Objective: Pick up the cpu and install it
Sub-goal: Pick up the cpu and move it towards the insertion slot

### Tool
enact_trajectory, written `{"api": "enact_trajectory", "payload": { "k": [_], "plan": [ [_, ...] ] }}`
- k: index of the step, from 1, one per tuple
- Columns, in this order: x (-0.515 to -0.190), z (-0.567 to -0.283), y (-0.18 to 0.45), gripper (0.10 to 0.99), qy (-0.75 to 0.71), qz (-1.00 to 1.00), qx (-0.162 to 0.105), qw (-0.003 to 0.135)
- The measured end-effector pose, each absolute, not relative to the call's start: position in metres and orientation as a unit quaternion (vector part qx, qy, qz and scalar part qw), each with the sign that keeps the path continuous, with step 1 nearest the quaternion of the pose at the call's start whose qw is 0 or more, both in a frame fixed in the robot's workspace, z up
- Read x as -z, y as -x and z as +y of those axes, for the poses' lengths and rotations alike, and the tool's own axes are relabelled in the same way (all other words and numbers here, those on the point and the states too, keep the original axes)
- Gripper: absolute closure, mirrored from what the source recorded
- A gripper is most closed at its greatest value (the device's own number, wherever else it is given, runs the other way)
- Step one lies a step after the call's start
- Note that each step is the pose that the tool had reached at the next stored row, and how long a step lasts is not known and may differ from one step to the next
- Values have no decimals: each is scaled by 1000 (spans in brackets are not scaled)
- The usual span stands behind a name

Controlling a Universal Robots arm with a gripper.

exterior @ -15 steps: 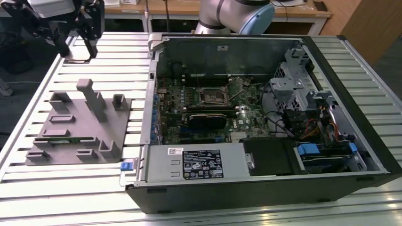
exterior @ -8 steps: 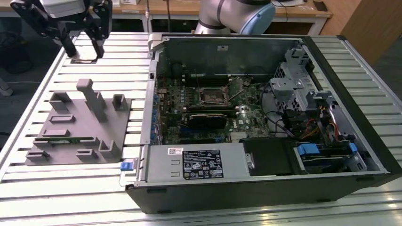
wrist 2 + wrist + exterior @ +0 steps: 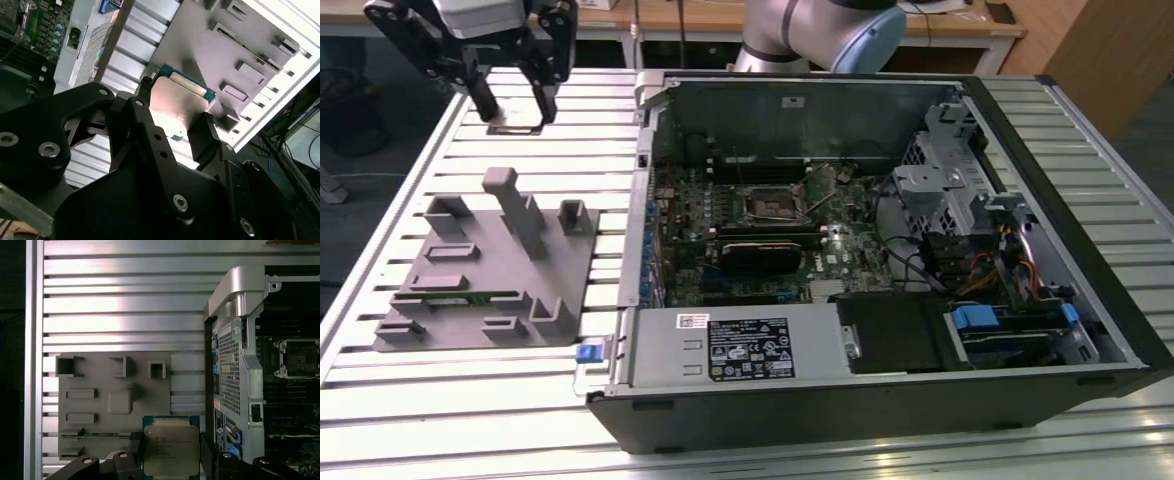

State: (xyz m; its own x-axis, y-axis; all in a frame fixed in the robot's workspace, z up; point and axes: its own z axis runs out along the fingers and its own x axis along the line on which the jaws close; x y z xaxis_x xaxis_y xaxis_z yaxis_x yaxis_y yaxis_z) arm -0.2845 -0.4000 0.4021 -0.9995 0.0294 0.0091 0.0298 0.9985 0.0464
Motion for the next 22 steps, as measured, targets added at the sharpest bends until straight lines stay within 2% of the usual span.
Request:
{"api": "enact_trajectory", "payload": {
  "k": [22],
  "plan": [
    [-402, -397, 219, 541, 15, -1000, 23, 11]
  ]
}}
